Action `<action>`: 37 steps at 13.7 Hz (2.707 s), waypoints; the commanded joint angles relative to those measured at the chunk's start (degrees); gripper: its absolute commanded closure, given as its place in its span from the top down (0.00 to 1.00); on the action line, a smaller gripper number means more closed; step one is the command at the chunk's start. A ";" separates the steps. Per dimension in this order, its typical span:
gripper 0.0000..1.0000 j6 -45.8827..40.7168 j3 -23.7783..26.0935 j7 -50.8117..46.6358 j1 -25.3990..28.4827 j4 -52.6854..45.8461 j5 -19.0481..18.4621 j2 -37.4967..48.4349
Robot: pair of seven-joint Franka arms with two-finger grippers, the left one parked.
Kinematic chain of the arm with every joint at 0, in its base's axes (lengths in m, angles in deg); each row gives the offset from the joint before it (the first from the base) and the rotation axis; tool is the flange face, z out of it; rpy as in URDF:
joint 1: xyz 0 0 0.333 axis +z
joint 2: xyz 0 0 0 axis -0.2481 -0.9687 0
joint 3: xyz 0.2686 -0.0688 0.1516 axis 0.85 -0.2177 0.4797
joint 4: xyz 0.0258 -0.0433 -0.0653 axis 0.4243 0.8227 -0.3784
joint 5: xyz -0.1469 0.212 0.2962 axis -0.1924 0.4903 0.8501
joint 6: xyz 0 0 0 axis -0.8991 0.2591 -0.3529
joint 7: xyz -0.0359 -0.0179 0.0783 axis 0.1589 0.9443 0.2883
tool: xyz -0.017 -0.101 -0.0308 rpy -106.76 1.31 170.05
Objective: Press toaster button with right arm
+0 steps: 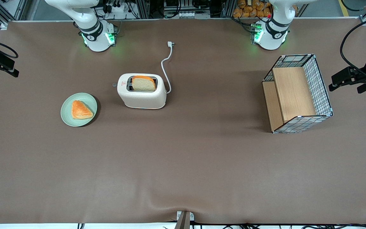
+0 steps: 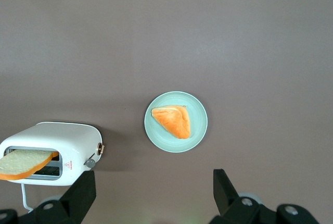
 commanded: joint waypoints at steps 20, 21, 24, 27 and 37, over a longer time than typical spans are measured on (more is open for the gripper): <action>0.00 -3.50 -0.06 -9.53 1.68 9.21 9.96 -2.39; 0.00 -1.23 -0.06 -9.44 1.59 12.89 11.55 -0.64; 0.00 9.66 0.11 -9.26 4.12 27.91 12.18 7.71; 0.00 16.35 0.20 -9.43 8.16 37.86 12.27 10.54; 0.00 36.84 -0.24 3.29 8.97 59.59 27.54 12.83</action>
